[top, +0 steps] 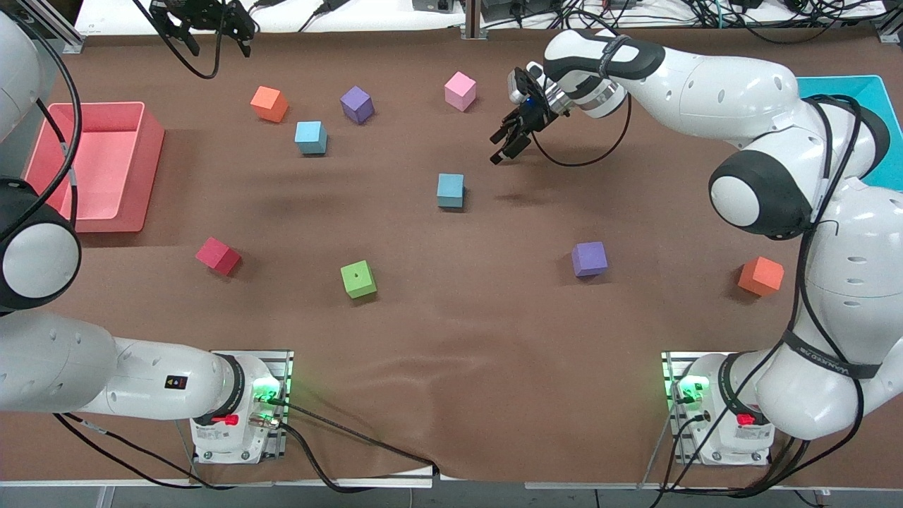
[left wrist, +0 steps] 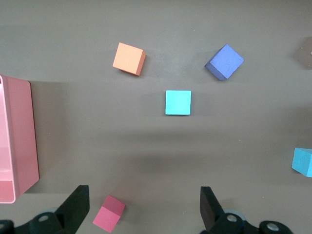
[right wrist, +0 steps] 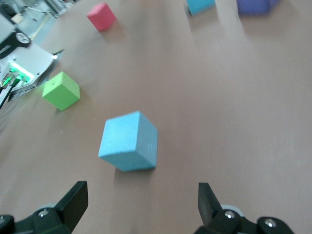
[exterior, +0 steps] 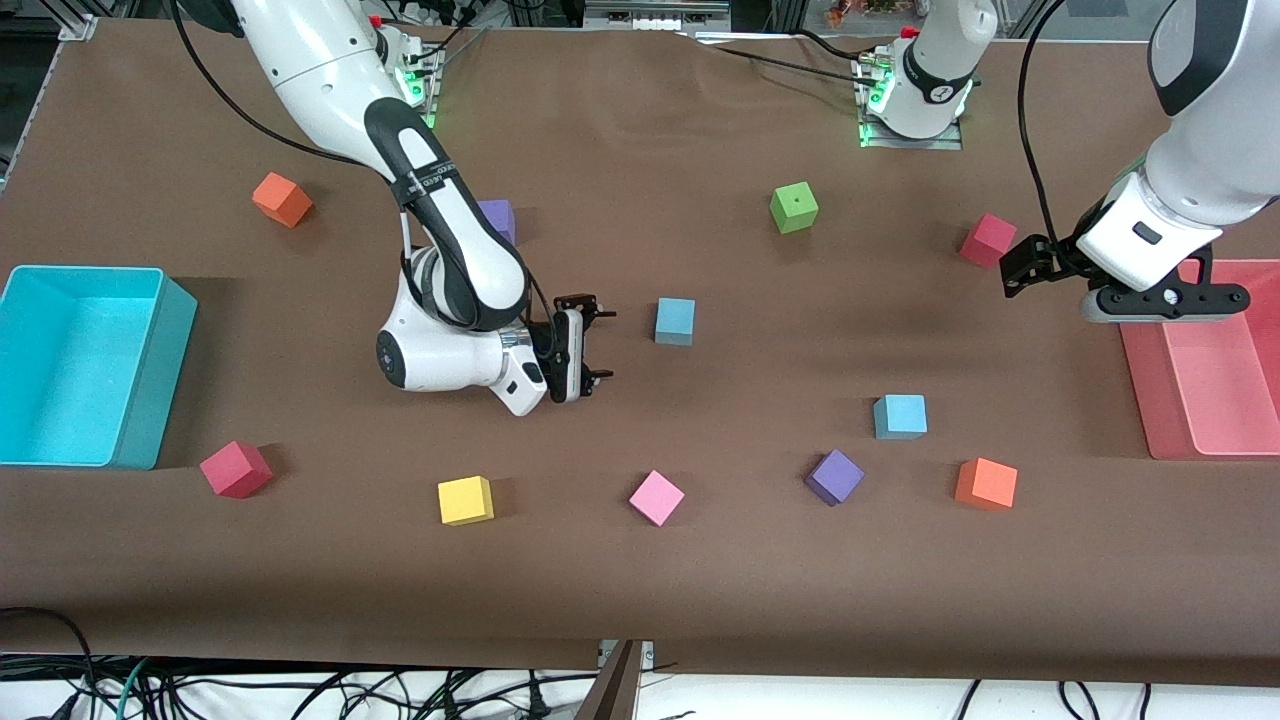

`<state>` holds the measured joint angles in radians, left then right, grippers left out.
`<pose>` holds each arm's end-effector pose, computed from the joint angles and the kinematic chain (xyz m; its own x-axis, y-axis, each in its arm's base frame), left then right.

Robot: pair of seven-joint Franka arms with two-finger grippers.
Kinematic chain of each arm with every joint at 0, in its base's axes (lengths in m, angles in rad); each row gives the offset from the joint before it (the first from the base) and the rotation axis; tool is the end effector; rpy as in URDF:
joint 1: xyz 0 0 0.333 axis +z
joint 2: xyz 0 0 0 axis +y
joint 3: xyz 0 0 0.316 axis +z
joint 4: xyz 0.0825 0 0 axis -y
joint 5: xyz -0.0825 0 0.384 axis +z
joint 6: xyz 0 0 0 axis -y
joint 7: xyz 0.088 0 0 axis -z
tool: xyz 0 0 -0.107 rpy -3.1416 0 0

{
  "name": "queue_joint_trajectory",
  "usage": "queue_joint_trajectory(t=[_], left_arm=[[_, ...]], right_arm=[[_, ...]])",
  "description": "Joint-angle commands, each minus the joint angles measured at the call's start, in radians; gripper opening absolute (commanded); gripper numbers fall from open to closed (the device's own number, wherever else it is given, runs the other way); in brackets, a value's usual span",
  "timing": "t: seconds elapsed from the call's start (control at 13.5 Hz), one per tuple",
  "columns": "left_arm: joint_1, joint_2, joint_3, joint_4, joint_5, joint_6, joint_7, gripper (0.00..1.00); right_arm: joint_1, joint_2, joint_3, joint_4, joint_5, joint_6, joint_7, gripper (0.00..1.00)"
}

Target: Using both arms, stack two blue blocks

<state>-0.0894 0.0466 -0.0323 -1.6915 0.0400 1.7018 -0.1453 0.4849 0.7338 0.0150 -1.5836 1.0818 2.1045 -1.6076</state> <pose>0.5698 -0.0655 0.5522 0.9994 0.0183 -0.0305 0.0170 -0.9989 -0.0428 0.5874 0.3669 0.2079 0.2731 0.6927 0.6675 0.9210 0.0122 -0.3894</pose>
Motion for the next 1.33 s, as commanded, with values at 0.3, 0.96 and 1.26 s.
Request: queue_joint_trajectory(t=[0.3, 0.96, 1.26], left_arm=[[-0.001, -0.001, 0.005, 0.015, -0.022, -0.030, -0.002, 1.00], [-0.003, 0.038, 0.000, 0.004, -0.023, -0.022, 0.000, 1.00], [-0.006, 0.146, -0.003, 0.001, -0.023, 0.070, -0.002, 1.00]], right_arm=[[-0.011, 0.038, 0.008, -0.058, 0.253, -0.004, -0.441, 1.00], [0.004, 0.090, 0.017, -0.087, 0.342, -0.001, -0.598, 1.00], [0.021, 0.104, 0.017, -0.085, 0.348, 0.008, -0.598, 1.00]])
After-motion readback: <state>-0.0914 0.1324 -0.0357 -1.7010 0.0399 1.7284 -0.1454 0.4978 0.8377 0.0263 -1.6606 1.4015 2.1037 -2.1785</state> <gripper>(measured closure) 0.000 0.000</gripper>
